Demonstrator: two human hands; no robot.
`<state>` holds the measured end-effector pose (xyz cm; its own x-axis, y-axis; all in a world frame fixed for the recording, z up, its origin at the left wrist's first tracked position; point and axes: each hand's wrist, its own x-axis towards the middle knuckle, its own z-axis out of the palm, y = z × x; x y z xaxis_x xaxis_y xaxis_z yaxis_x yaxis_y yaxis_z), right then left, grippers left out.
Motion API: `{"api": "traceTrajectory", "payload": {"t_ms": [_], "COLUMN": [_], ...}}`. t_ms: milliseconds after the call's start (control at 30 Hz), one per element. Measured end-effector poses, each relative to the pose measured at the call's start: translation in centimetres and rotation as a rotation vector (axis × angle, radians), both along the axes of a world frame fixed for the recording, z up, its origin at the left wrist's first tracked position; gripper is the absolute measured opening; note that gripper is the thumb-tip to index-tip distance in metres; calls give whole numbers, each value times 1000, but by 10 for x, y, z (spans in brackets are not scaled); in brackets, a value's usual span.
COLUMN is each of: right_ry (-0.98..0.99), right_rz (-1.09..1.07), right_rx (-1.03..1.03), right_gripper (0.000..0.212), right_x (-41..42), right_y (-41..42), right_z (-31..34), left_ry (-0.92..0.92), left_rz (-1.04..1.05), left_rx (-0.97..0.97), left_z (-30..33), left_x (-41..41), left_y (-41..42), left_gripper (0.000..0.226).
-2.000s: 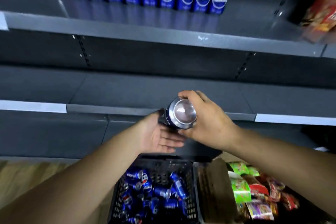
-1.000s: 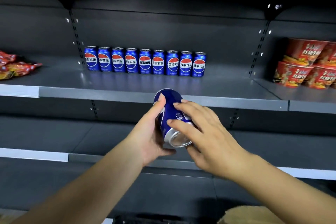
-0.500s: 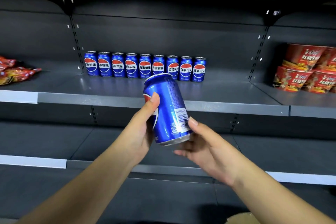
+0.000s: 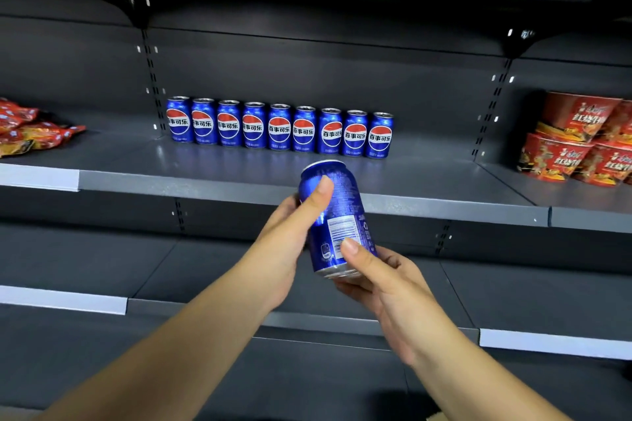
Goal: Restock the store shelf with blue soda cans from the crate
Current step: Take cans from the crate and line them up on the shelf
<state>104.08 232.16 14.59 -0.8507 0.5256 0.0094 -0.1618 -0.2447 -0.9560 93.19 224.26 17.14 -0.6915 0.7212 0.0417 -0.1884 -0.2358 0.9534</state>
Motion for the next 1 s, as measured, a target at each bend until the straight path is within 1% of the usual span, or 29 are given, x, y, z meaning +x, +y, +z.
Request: {"api": "traceTrajectory", "payload": {"t_ms": [33,67,167,200,300,333,433,500,567,633,700,733,800,833,900,1000], "right_ry": [-15,-18,-5,-12,-30,-28,-30,-30,-13,9,24,24,16,7,-8,-8], "right_rz": [-55,-93,-121,-112,-37,-13,51,114,135,100,8,-49,-140,-162,-160,-78], "right_rx": [38,85,126,124,119,120,93,8,-31,-7,44,76,147,189,239,204], "right_gripper": [36,37,53,57,65,68,73,76,74,65,53,51,51,51,55,60], "right_x": [0,-1,-5,-6,-6,-6,-8,-10,-10,-9,-8,-8,-8,-9,-9,-8], "right_y": [-3,-7,-16,-17,-18,-19,-19,-16,-13,-13,-14,-15,-16,-17,-19,-20], "right_z": [1,2,3,2,2,2,1,4,6,8,12,14,17,18,19,16], "left_ry": [-26,-72,-175,-183,-192,-191,-206,-223,-202,-175,-138,-80,43,75,80,22], "left_rz": [21,47,104,111,43,-3,-94,-142,-191,-193,-113,-56,26,38,48,53], "left_rx": [-21,-28,-38,-43,-37,-25,50,74,64,31,51,67,76,74,76,88], "left_z": [1,2,7,7,8,9,9,7,6,7,7,6,7,9,11,14], "left_x": [2,5,7,6,1,0,-1,-2,-2,-2,-4,-5,-3,0,6,8], "left_y": [1,3,6,5,3,2,0,-2,-5,-7,-7,-6,-5,-4,-4,-8], "left_gripper": [85,81,57,56,79,80,66,57,51,53,45,43,44,44,43,50]}}
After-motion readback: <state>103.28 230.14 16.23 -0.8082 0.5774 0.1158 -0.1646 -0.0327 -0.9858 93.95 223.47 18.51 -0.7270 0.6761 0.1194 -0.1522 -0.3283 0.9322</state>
